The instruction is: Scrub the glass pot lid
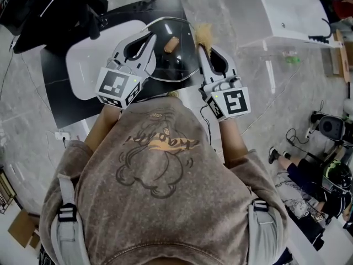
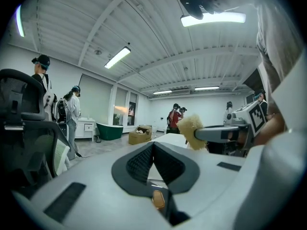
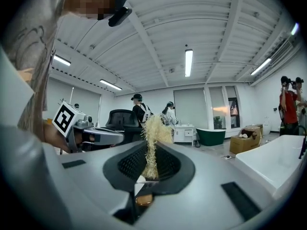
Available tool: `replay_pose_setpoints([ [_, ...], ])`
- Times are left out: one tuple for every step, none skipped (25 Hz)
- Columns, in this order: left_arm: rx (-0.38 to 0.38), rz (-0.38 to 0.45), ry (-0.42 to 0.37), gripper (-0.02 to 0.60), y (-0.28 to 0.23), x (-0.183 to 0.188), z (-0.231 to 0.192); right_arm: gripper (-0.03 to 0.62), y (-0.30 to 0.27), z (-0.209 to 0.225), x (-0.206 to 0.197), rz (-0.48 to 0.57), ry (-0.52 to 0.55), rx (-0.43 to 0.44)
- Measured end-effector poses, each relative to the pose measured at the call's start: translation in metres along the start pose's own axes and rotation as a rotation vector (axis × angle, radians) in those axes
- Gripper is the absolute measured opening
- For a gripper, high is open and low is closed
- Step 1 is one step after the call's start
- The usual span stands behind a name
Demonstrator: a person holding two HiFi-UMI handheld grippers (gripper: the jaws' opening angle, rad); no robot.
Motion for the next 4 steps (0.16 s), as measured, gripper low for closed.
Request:
replay_pose_setpoints([
  [0.005, 0.001, 0.004, 0.017, -0.0004, -0.0021, -0.0009, 0.043, -0.001, 0.0006, -0.002, -0.004, 0.005, 0.003],
  [0.009, 0.0, 0.008, 0.017, -0.0007, -0.0044, -0.0019, 0.043, -0.0021, 0.0009, -0.0044, -0.008, 0.007, 0.005],
  [0.013, -0.002, 0.012, 0.017, -0.001, -0.0069, -0.0027, 0.043, -0.0033, 0.0012, -0.0071, -0.014, 0.009, 0.006],
  [0.017, -0.004, 0.017, 0.017, -0.0012, -0.0095, -0.0034, 0.043, -0.0045, 0.0014, -0.0099, -0.019, 0.01, 0.008],
])
Point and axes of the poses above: the fingertips, and each gripper's own axes: y backward along the fingers, z to its right, x out of its top, the point moved 10 cm from there along y, backward along the fingers, and after that the axes turned 7 degrees about x, right-handed, at the moved point
